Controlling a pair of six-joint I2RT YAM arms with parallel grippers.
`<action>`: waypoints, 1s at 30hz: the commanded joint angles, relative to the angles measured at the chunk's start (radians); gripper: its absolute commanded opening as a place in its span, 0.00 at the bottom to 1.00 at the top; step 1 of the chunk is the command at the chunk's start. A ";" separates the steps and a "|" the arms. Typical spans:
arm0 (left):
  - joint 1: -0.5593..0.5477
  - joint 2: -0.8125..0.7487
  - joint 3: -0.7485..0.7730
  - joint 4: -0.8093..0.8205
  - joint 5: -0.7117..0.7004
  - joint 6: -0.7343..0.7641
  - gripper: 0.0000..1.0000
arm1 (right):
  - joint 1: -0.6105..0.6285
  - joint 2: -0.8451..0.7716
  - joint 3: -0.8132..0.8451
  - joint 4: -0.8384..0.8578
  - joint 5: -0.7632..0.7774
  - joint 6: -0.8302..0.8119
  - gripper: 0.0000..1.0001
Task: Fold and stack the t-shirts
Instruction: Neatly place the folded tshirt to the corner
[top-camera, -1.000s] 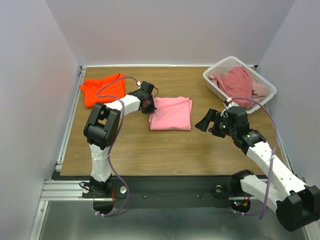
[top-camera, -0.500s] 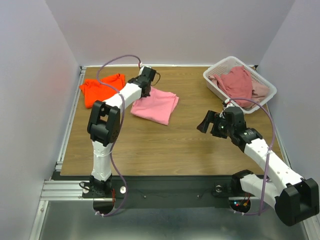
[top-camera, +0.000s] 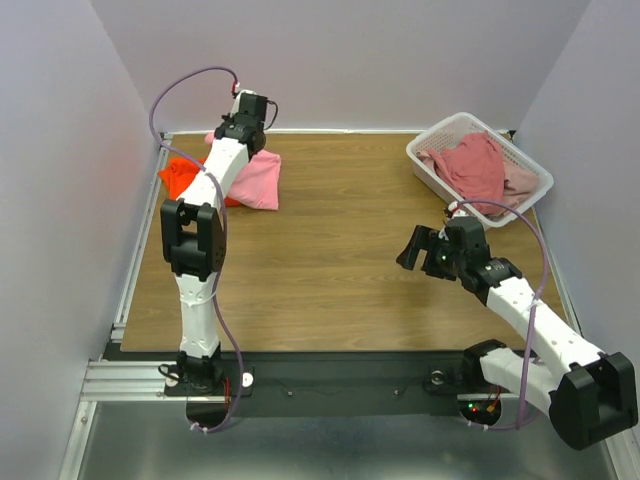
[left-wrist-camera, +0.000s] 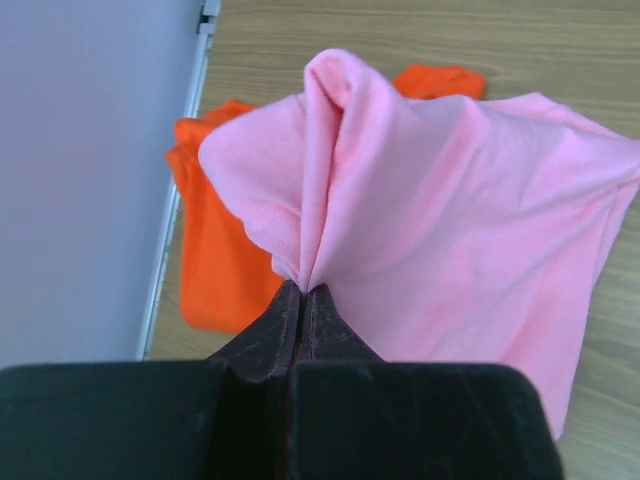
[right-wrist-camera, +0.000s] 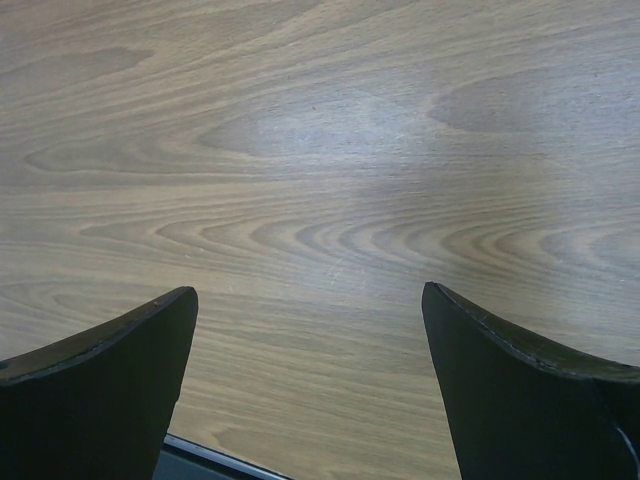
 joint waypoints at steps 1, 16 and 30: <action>0.026 0.017 0.146 -0.036 -0.039 0.047 0.00 | -0.001 0.003 0.007 0.018 0.031 -0.012 1.00; 0.072 -0.004 0.293 -0.102 0.009 0.024 0.00 | -0.001 0.023 0.005 0.020 0.077 0.006 1.00; 0.073 -0.092 0.304 -0.095 0.064 0.032 0.00 | 0.000 0.057 0.007 0.020 0.100 0.006 1.00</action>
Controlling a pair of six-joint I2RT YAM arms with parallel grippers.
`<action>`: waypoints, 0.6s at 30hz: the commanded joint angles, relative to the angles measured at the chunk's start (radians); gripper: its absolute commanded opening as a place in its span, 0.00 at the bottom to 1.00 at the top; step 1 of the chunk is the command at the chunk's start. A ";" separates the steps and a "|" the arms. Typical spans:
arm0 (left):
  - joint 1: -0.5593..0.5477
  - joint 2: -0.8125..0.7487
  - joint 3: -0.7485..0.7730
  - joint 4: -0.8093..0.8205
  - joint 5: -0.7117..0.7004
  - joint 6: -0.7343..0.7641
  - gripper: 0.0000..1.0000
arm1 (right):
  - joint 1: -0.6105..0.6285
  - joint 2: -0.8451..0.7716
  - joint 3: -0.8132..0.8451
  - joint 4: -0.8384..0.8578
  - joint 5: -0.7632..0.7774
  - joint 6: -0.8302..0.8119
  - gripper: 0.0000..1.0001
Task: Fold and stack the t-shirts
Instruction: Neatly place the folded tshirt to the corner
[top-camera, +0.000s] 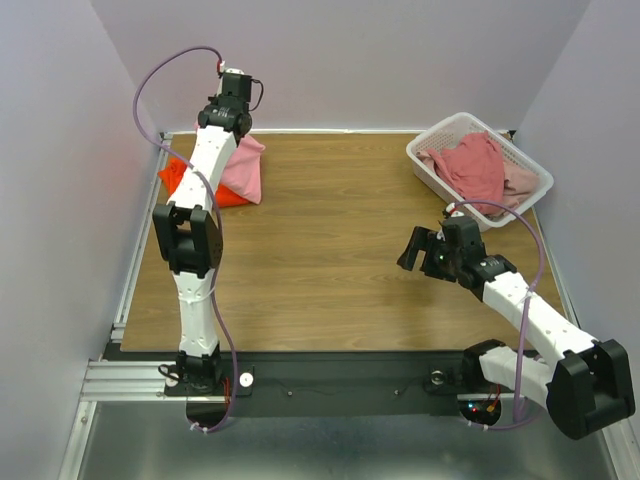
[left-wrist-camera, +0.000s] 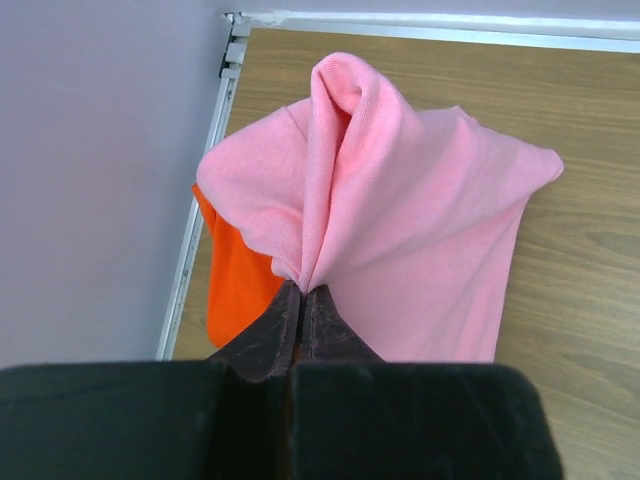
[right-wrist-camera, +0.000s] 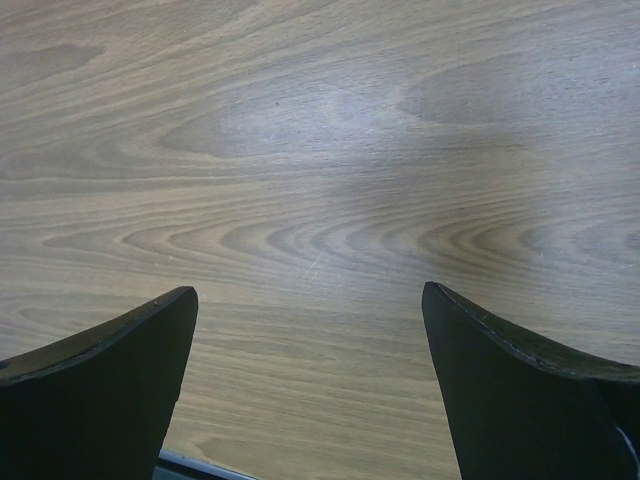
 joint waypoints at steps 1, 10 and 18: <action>0.003 -0.139 0.058 0.040 0.009 0.018 0.00 | -0.001 0.001 0.007 0.019 0.026 0.005 1.00; 0.020 -0.141 -0.018 0.086 -0.001 0.035 0.00 | -0.001 -0.004 0.004 0.019 0.030 0.005 1.00; 0.084 -0.049 -0.047 0.092 0.033 0.023 0.00 | -0.001 0.002 0.005 0.019 0.035 0.002 1.00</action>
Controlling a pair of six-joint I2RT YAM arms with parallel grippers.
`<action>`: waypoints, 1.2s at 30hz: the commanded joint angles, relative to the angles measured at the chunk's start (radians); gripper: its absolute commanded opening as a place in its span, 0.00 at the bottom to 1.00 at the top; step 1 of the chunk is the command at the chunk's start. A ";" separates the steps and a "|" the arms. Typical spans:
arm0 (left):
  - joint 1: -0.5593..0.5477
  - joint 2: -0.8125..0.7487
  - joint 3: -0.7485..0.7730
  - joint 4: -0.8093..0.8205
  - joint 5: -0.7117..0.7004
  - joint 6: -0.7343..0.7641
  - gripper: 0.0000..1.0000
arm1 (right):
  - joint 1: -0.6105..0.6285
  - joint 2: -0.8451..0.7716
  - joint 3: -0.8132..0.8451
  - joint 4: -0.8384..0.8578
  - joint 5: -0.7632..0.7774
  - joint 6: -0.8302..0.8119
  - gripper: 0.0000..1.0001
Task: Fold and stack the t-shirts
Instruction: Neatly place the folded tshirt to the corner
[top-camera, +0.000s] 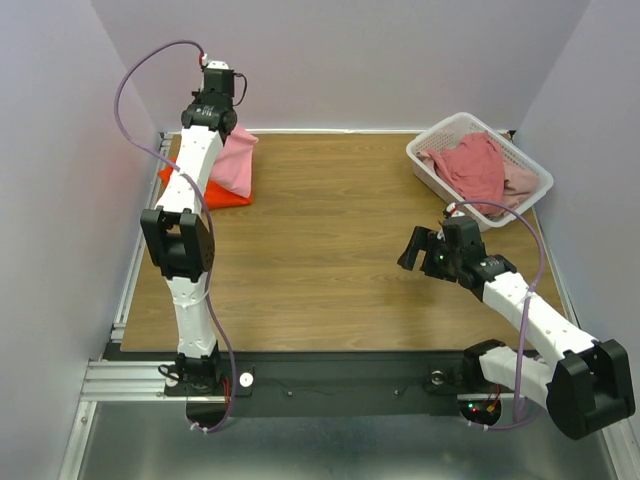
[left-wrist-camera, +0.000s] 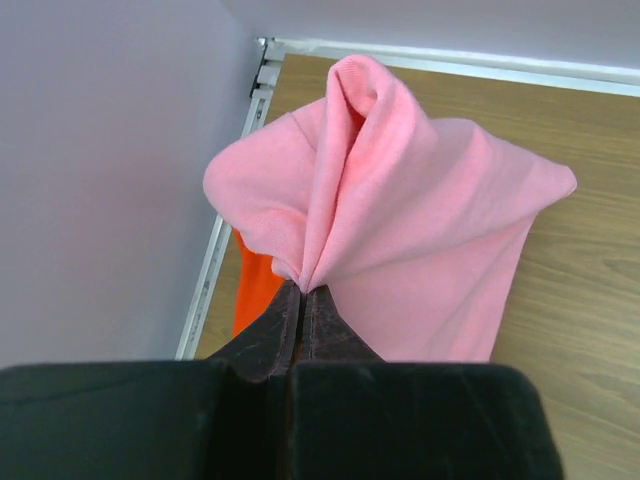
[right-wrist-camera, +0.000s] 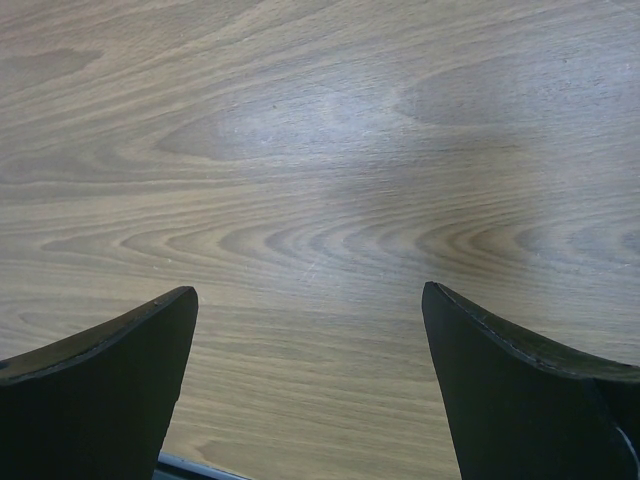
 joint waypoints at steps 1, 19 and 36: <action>0.049 0.035 -0.006 0.045 -0.005 0.001 0.00 | -0.001 0.005 0.007 0.019 0.024 0.000 1.00; 0.134 0.141 0.129 -0.078 -0.142 -0.138 0.98 | -0.001 -0.015 0.017 0.018 0.055 0.020 1.00; -0.383 -0.920 -1.216 0.387 0.225 -0.775 0.98 | -0.001 -0.218 -0.018 -0.018 0.118 0.066 1.00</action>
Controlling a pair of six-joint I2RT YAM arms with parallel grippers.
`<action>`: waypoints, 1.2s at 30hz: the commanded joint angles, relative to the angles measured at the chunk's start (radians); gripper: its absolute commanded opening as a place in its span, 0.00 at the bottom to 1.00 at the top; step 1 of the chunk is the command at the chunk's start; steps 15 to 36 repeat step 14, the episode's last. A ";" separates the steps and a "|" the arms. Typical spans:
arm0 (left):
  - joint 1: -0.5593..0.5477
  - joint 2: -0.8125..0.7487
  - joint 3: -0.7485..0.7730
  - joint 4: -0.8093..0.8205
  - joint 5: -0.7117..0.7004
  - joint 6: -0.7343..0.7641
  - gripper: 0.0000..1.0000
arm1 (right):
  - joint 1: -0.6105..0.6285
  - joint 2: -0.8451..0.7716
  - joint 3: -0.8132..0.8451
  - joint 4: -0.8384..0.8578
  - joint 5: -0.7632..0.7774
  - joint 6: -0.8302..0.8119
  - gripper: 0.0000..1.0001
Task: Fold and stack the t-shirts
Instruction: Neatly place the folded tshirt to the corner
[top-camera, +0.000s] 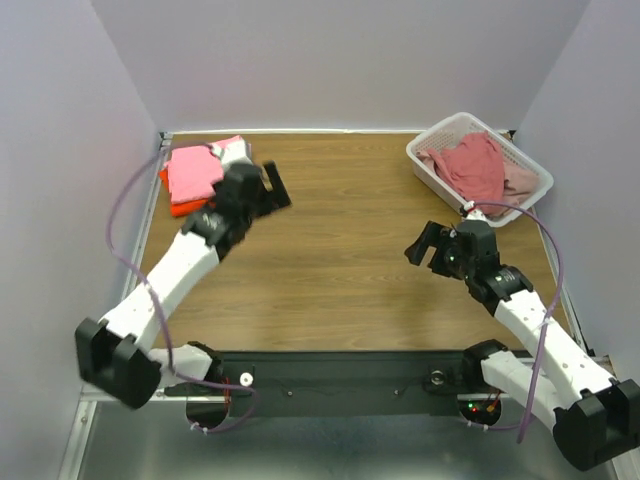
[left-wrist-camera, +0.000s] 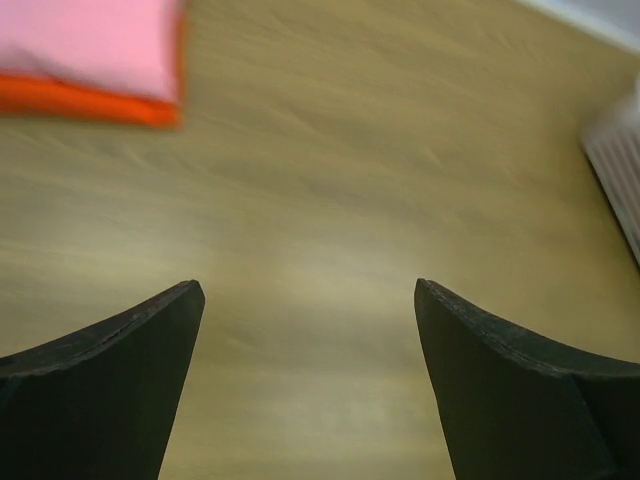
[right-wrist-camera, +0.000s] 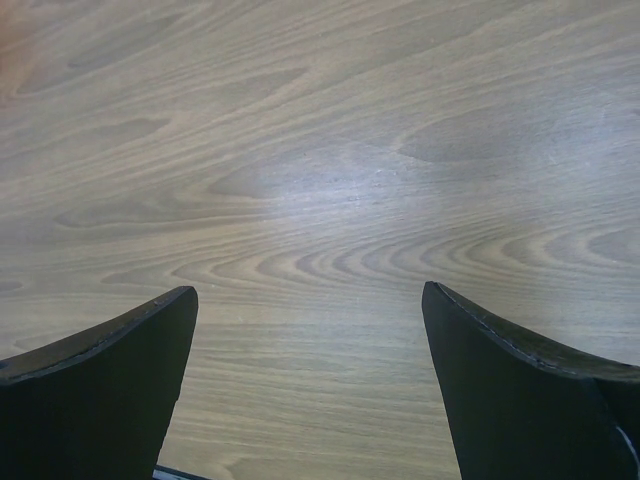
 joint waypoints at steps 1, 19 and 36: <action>-0.157 -0.157 -0.258 0.152 0.017 -0.219 0.99 | 0.000 -0.057 -0.015 -0.009 0.056 0.024 1.00; -0.176 -0.407 -0.475 -0.017 -0.101 -0.312 0.99 | -0.001 -0.146 -0.063 -0.014 -0.002 0.047 1.00; -0.176 -0.407 -0.475 -0.017 -0.101 -0.312 0.99 | -0.001 -0.146 -0.063 -0.014 -0.002 0.047 1.00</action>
